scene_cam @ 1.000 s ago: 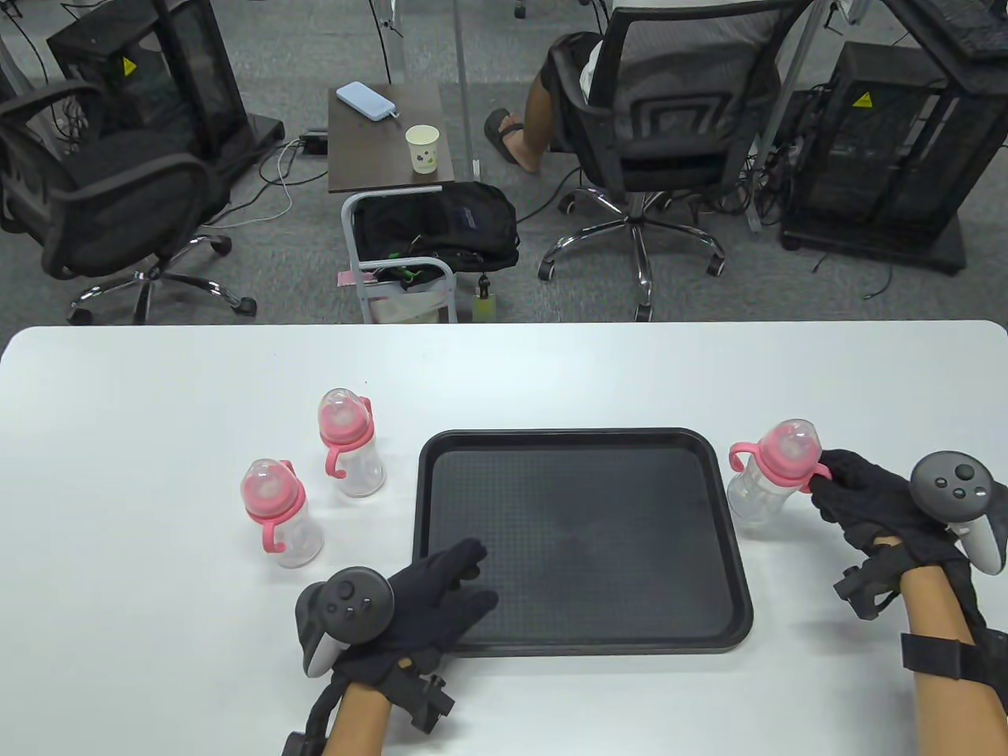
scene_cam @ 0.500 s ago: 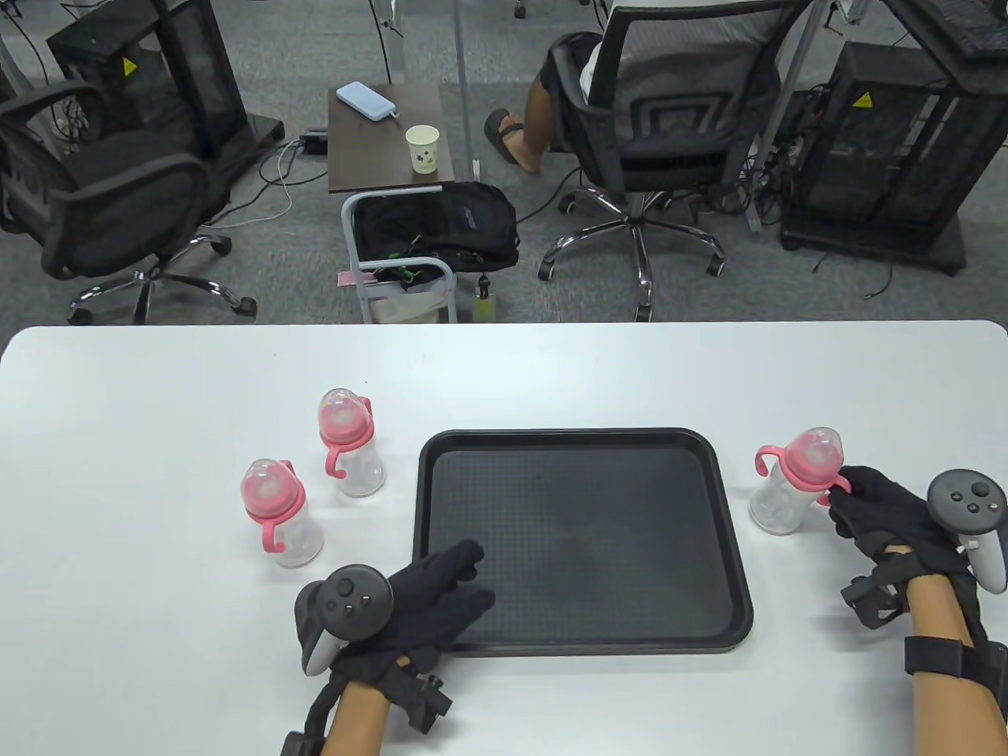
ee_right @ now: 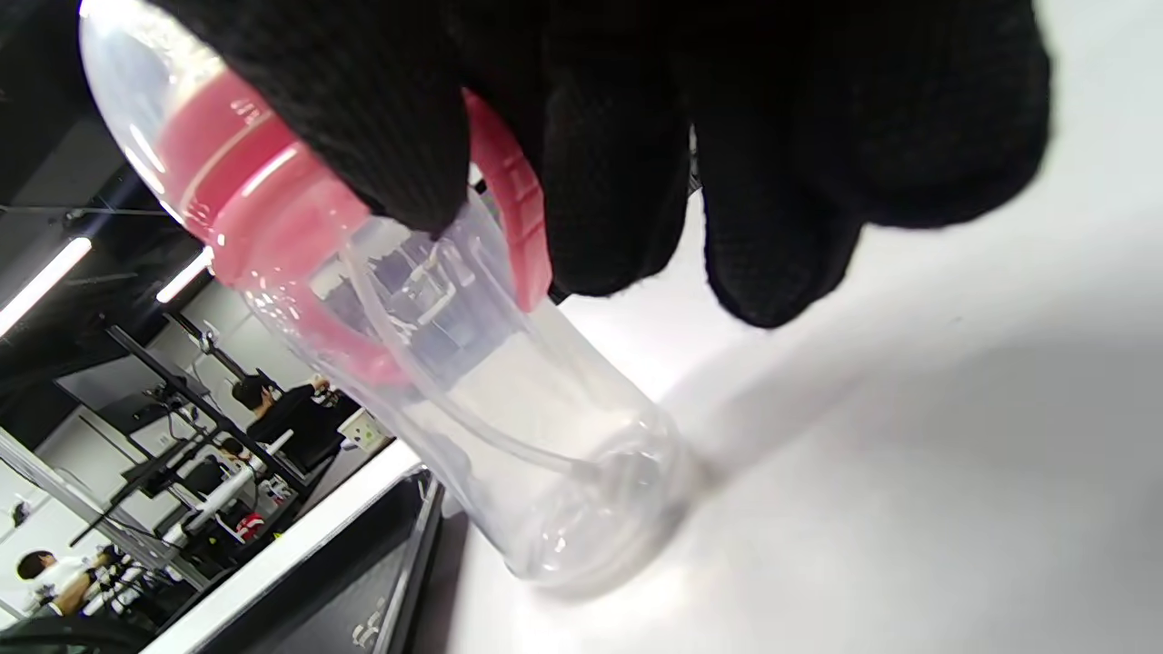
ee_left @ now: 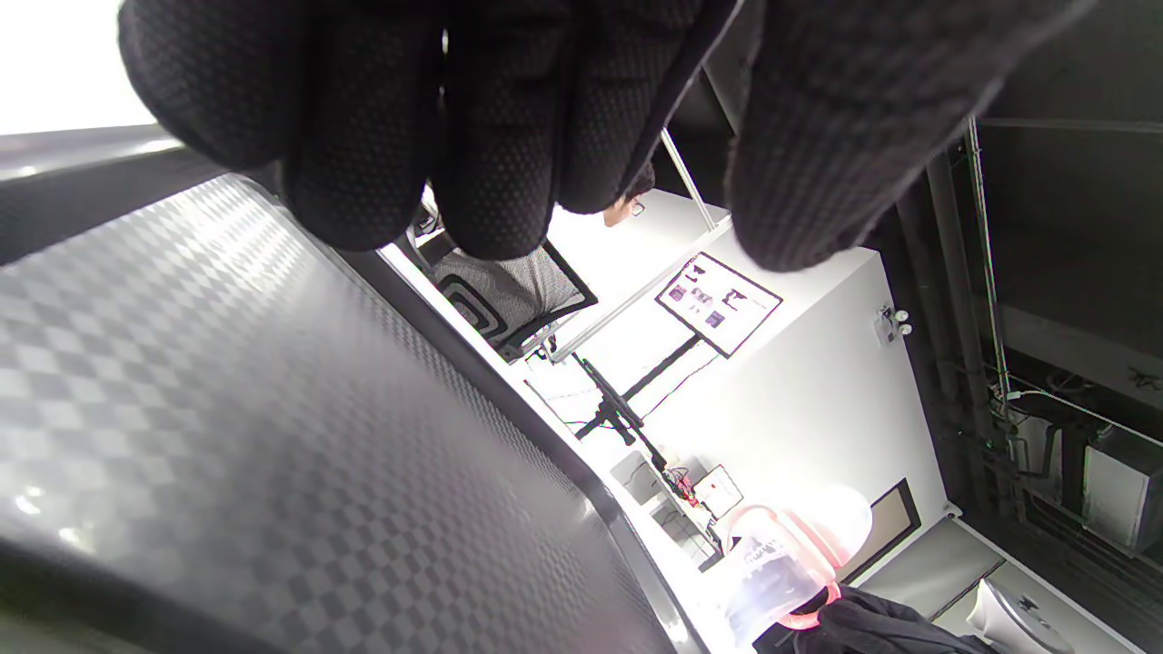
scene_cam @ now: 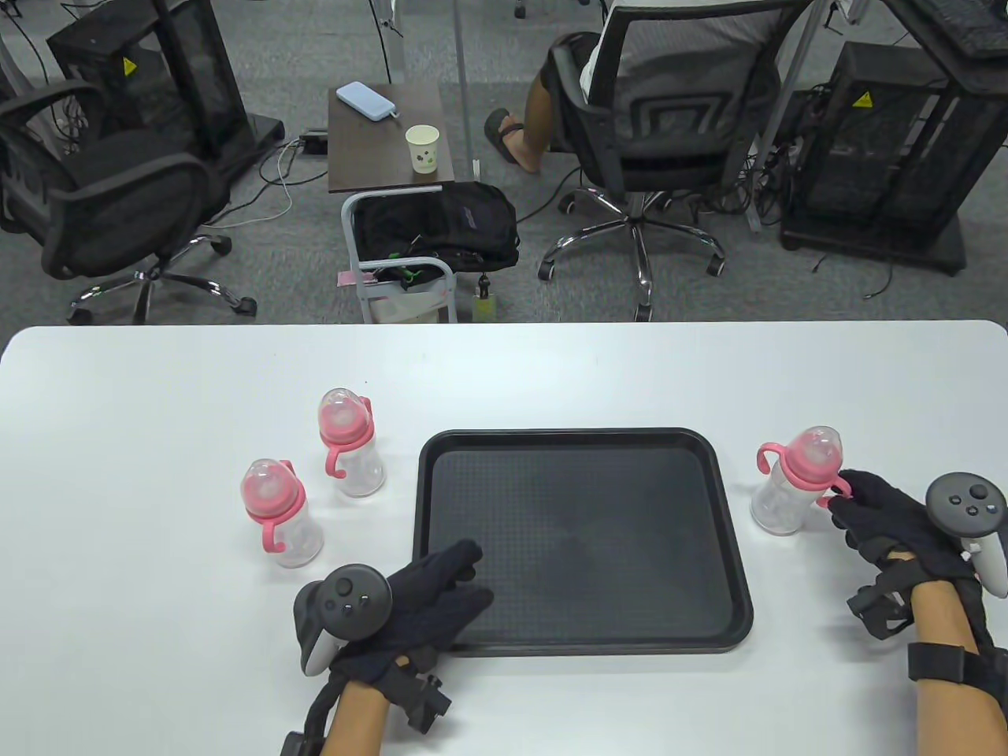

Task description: Assemble baby bottles from components

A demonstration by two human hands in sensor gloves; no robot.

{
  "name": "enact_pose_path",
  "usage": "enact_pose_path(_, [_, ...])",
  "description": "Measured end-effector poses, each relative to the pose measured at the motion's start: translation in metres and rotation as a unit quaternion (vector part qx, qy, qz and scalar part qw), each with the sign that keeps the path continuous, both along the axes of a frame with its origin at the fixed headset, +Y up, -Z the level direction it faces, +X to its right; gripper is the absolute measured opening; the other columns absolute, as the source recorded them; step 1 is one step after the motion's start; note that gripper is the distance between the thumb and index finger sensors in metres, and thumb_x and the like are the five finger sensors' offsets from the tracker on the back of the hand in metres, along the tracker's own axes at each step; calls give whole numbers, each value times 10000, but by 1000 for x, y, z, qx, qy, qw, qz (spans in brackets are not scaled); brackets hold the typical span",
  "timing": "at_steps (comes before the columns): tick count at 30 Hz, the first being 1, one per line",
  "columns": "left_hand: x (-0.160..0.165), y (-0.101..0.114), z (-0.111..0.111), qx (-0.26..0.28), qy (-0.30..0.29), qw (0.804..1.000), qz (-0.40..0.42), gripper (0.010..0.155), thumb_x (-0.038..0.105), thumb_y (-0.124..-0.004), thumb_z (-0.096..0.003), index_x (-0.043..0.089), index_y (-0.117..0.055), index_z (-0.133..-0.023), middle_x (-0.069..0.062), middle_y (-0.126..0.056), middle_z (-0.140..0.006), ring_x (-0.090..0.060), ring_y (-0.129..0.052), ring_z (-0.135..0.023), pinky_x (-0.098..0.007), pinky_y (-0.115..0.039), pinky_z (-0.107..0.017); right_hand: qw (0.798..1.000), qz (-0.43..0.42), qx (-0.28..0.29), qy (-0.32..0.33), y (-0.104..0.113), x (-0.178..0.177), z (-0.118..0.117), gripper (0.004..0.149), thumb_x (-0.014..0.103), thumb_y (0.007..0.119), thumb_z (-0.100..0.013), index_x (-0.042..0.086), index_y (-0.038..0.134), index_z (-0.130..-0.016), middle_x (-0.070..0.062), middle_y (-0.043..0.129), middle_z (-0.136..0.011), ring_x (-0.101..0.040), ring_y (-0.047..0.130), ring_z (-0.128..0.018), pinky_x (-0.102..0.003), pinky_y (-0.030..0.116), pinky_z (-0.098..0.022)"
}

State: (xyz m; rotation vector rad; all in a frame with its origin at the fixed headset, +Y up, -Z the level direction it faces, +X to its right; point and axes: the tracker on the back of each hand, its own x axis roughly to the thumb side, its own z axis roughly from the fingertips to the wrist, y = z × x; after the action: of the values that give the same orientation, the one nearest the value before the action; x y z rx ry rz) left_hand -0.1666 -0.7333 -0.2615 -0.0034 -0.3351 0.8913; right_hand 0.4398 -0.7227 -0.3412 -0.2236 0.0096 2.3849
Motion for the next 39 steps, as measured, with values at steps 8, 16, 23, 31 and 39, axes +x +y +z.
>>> enact_pose_path(8, [1,-1,0,-6,-1,1000,-2,714,643,-841,-477,278,-724,-1080,-50,-889,-969,-378,-934,-810,-534,-784,-603,1000,20,17,7,17,6,20,610,403,847,-550,79,681,-1040,-261,887,-838,-509,939,-624,-589,818,-419])
enact_pose_path(16, [10,14,0,19,30,999,-18,733,654,-835,-477,293,-695,-1101,-56,-842,-1018,-397,-871,-876,-563,-728,-646,974,95,204,35,72,-54,63,532,446,827,-555,123,774,-974,-241,902,-826,-506,935,-618,-585,812,-414])
enact_pose_path(23, [37,42,0,79,71,988,-112,767,706,-808,-474,408,-606,-1151,-41,-675,-1166,-418,-658,-1055,-611,-578,-743,930,140,283,187,73,-187,73,558,511,779,-555,154,768,-984,-232,861,-909,-513,888,-744,-621,769,-504])
enact_pose_path(31, [47,35,8,95,85,975,-180,932,847,-703,-436,475,-357,-1218,-36,-335,-1305,-423,-271,-1180,-676,-263,-782,906,199,269,261,34,-260,70,803,634,731,-520,209,472,-1150,-284,492,-1176,-563,478,-1051,-782,300,-688])
enact_pose_path(39, [33,25,9,56,93,982,-157,994,881,-662,-421,468,-247,-1224,-31,-129,-1301,-418,-52,-1153,-675,-109,-753,906,246,246,243,12,-257,67,931,736,648,-497,258,210,-1166,-270,135,-1208,-539,80,-1075,-790,37,-619])
